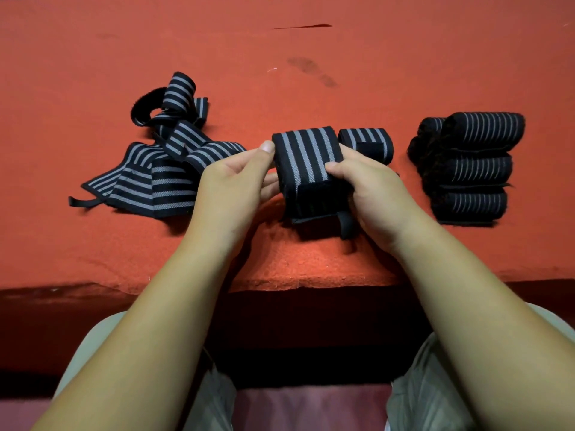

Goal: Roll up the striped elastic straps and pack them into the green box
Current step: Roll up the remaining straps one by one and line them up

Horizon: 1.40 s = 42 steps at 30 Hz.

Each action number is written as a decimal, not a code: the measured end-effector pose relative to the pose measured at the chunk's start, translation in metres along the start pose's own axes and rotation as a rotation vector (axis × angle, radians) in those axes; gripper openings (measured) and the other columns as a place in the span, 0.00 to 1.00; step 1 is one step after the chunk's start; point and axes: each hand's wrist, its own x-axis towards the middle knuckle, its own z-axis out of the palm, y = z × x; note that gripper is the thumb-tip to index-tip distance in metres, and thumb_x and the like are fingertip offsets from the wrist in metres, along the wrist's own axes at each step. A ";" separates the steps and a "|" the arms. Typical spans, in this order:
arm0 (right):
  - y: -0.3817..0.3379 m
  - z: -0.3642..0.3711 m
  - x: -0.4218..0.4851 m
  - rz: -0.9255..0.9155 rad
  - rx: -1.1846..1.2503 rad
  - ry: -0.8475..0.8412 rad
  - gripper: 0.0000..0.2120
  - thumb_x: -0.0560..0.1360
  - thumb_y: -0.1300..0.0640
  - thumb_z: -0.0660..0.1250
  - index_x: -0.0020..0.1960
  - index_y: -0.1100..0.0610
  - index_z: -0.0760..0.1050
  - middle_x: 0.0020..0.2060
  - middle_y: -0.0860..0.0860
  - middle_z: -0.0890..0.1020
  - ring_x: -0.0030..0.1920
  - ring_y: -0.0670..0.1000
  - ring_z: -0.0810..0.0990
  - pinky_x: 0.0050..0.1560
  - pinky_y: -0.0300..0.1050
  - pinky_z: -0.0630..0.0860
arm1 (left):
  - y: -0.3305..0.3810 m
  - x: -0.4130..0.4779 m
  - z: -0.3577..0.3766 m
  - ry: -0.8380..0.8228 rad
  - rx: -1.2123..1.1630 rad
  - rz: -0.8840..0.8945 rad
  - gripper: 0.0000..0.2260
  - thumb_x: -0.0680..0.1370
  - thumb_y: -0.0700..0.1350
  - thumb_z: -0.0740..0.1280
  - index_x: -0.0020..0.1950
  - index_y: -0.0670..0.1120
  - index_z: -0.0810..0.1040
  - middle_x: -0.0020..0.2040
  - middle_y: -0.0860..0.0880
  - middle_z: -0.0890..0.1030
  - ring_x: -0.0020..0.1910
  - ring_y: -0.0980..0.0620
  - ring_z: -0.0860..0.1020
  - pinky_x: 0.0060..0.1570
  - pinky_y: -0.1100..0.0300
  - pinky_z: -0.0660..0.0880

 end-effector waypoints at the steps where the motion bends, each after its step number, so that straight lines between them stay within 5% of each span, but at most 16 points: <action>1: 0.000 0.000 -0.001 -0.010 -0.030 -0.013 0.19 0.83 0.64 0.57 0.67 0.53 0.81 0.63 0.53 0.86 0.68 0.55 0.82 0.76 0.61 0.72 | 0.001 -0.001 0.000 -0.015 0.003 0.003 0.14 0.88 0.47 0.65 0.64 0.40 0.85 0.58 0.44 0.89 0.59 0.46 0.88 0.67 0.50 0.81; 9: 0.001 -0.016 -0.006 -0.035 -0.219 0.023 0.19 0.84 0.58 0.64 0.73 0.48 0.77 0.63 0.47 0.86 0.65 0.48 0.84 0.73 0.57 0.76 | -0.005 0.004 0.002 -0.306 0.073 -0.057 0.19 0.85 0.41 0.69 0.75 0.50 0.79 0.68 0.46 0.85 0.69 0.46 0.83 0.72 0.39 0.76; 13: -0.006 -0.026 -0.019 -0.038 -0.312 0.132 0.18 0.85 0.56 0.67 0.74 0.48 0.78 0.60 0.42 0.87 0.59 0.40 0.85 0.67 0.43 0.78 | -0.010 0.006 0.014 -0.355 0.026 -0.067 0.19 0.85 0.37 0.68 0.75 0.47 0.79 0.67 0.45 0.85 0.68 0.45 0.83 0.73 0.42 0.76; 17: -0.011 -0.039 -0.029 -0.037 -0.538 0.321 0.13 0.83 0.50 0.69 0.67 0.44 0.83 0.53 0.37 0.87 0.53 0.35 0.83 0.49 0.25 0.73 | -0.023 0.007 0.041 -0.354 0.045 -0.082 0.17 0.85 0.37 0.68 0.74 0.44 0.79 0.66 0.43 0.85 0.67 0.44 0.84 0.71 0.43 0.78; 21: -0.006 -0.054 -0.034 0.041 -0.744 0.469 0.17 0.83 0.47 0.68 0.70 0.48 0.80 0.59 0.44 0.85 0.54 0.44 0.80 0.43 0.30 0.69 | -0.036 0.010 0.070 -0.247 0.192 -0.087 0.22 0.78 0.47 0.76 0.72 0.48 0.81 0.62 0.43 0.86 0.58 0.45 0.87 0.63 0.41 0.83; 25: 0.001 -0.060 -0.034 0.090 -0.823 0.488 0.15 0.85 0.50 0.66 0.68 0.53 0.79 0.53 0.48 0.83 0.49 0.47 0.77 0.42 0.41 0.70 | -0.046 0.009 0.084 -0.154 0.414 0.018 0.13 0.80 0.48 0.76 0.63 0.49 0.82 0.56 0.55 0.87 0.49 0.56 0.88 0.51 0.54 0.86; 28: 0.002 -0.060 -0.032 0.076 -0.807 0.499 0.14 0.85 0.49 0.65 0.67 0.54 0.79 0.56 0.50 0.84 0.51 0.49 0.79 0.48 0.42 0.70 | -0.044 0.008 0.087 -0.143 0.298 -0.024 0.11 0.82 0.45 0.74 0.64 0.49 0.80 0.58 0.53 0.86 0.46 0.51 0.89 0.44 0.55 0.86; 32: -0.005 -0.062 -0.031 0.045 -0.700 0.564 0.16 0.84 0.47 0.67 0.68 0.52 0.80 0.57 0.47 0.85 0.54 0.46 0.80 0.48 0.38 0.72 | -0.037 0.004 0.093 -0.153 0.071 -0.149 0.13 0.84 0.43 0.73 0.67 0.41 0.81 0.58 0.45 0.87 0.49 0.42 0.89 0.43 0.53 0.86; 37: 0.000 -0.067 -0.032 0.141 -0.802 0.488 0.16 0.84 0.47 0.66 0.67 0.54 0.81 0.57 0.51 0.85 0.54 0.51 0.83 0.49 0.44 0.73 | -0.043 0.004 0.094 -0.094 0.267 -0.120 0.20 0.81 0.47 0.77 0.69 0.40 0.79 0.52 0.48 0.86 0.34 0.52 0.85 0.39 0.51 0.87; 42: 0.002 -0.065 -0.035 0.151 -0.816 0.474 0.16 0.84 0.47 0.65 0.67 0.53 0.80 0.56 0.50 0.85 0.53 0.52 0.83 0.48 0.45 0.74 | -0.040 0.001 0.091 -0.076 0.371 -0.080 0.20 0.79 0.50 0.78 0.67 0.43 0.80 0.49 0.51 0.86 0.32 0.56 0.84 0.44 0.52 0.87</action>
